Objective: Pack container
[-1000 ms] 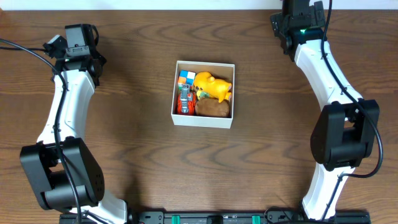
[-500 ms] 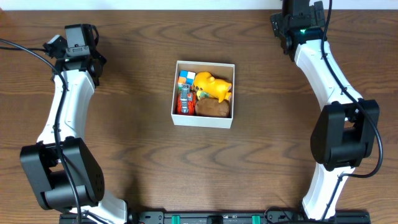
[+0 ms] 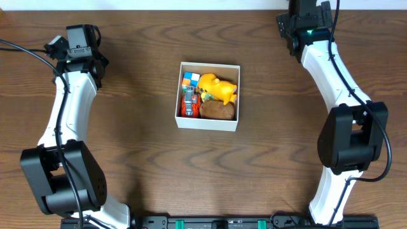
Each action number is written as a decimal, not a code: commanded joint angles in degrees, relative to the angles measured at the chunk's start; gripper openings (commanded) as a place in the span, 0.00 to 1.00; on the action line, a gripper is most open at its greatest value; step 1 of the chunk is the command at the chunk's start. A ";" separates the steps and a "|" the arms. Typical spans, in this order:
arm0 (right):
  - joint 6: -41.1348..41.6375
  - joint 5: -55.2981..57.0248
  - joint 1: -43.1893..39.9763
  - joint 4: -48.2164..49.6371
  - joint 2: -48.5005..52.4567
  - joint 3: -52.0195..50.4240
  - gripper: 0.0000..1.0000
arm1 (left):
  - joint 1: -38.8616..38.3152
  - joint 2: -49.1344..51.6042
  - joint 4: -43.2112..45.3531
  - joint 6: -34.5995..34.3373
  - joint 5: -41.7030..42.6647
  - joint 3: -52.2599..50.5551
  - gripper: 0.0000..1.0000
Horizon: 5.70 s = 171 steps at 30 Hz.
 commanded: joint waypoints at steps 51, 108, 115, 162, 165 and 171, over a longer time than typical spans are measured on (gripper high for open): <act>1.11 0.96 -0.13 -0.09 -2.23 0.74 0.99 | 0.13 -1.44 -0.15 0.74 -1.16 1.31 0.98; 1.11 0.96 -0.13 -0.09 -2.25 0.74 0.99 | -0.02 -69.29 -11.89 -8.26 -1.31 -17.35 0.98; 1.11 0.96 -0.13 -0.09 -2.25 0.74 0.99 | -0.04 -80.00 3.78 -9.38 -1.27 -39.67 0.98; 1.11 0.96 -0.13 -0.09 -2.25 0.74 0.99 | -4.02 -100.91 28.09 -2.62 8.68 -79.43 0.98; 1.11 0.96 -0.13 -0.09 -2.23 0.74 0.99 | -4.02 -100.91 29.07 13.00 15.26 -79.43 0.98; 1.11 0.96 -0.13 -0.07 -2.23 0.74 0.99 | -4.02 -100.91 27.93 24.72 18.91 -79.43 0.98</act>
